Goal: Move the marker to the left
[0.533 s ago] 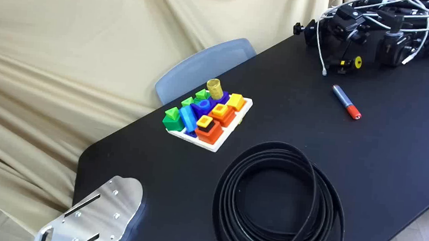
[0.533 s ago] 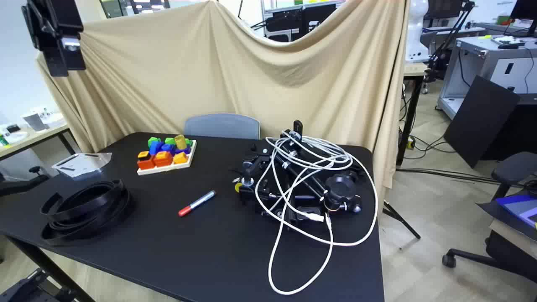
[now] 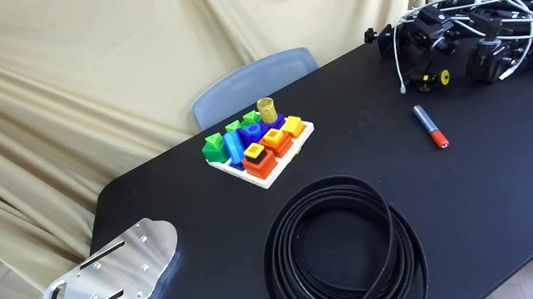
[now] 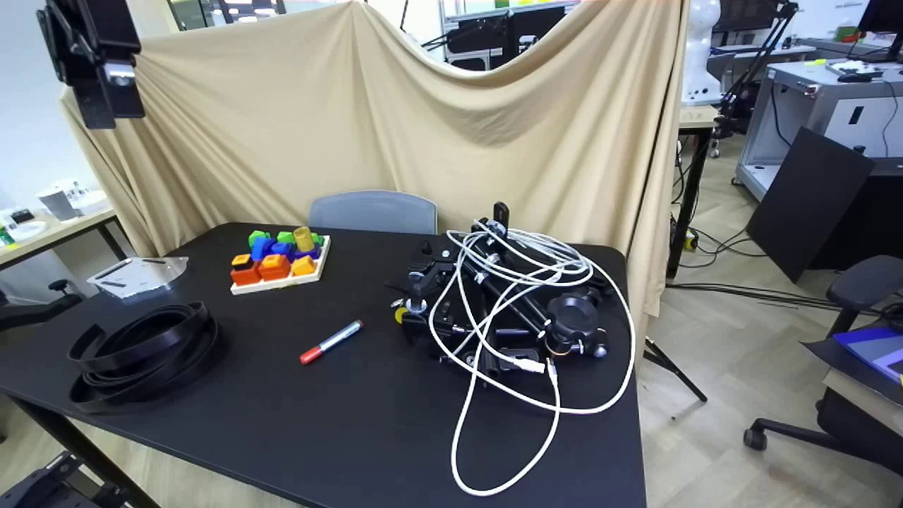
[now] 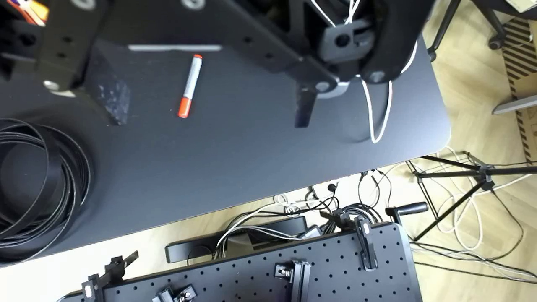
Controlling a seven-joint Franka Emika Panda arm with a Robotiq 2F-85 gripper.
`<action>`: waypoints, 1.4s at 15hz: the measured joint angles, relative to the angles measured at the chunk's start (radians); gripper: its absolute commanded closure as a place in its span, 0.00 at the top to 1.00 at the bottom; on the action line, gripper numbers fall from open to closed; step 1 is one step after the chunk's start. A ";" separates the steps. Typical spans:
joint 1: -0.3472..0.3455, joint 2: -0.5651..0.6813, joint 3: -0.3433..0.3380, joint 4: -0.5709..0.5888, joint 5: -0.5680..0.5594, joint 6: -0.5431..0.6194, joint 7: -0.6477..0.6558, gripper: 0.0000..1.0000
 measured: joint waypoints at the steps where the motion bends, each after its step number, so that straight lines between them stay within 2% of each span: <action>1: 0.000 0.000 0.000 0.000 0.000 0.000 0.000 1.00; 6: 0.000 0.000 0.000 -0.001 0.000 0.007 0.001 1.00; 8: 0.000 0.003 -0.002 -0.011 0.003 0.059 0.005 1.00; 17: -0.005 0.064 -0.013 -0.219 0.078 0.600 0.126 1.00; 21: -0.010 0.145 -0.013 -0.287 0.088 0.772 0.164 1.00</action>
